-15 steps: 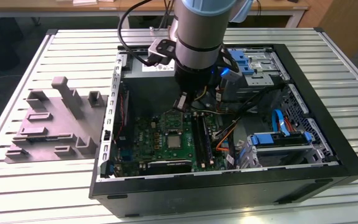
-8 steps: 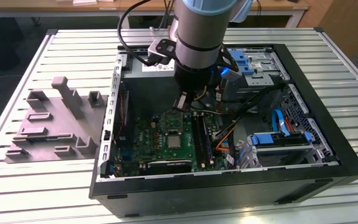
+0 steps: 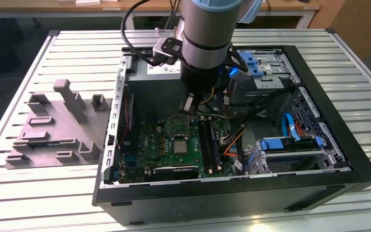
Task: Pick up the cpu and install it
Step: 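Close the cpu cover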
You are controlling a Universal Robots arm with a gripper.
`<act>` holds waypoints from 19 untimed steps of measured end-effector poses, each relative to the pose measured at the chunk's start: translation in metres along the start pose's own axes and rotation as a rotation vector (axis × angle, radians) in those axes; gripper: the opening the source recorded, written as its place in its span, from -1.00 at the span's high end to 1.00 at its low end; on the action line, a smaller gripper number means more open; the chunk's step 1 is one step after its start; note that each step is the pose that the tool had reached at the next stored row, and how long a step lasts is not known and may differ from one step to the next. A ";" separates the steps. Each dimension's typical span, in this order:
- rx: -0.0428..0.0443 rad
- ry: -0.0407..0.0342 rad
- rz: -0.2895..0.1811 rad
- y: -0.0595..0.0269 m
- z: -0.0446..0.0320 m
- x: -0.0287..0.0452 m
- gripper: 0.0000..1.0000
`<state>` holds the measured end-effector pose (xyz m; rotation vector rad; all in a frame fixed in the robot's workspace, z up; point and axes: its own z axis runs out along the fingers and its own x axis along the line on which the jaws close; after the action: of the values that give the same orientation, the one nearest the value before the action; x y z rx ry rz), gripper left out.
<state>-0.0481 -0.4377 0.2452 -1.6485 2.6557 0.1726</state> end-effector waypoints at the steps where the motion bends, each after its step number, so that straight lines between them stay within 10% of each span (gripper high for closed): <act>1: 0.0000 0.0000 0.000 0.0001 -0.0005 0.0000 0.79; 19: -0.0012 0.0012 -0.017 0.0007 -0.0023 0.0001 0.79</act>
<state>-0.0486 -0.4377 0.2475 -1.6716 2.6420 0.1731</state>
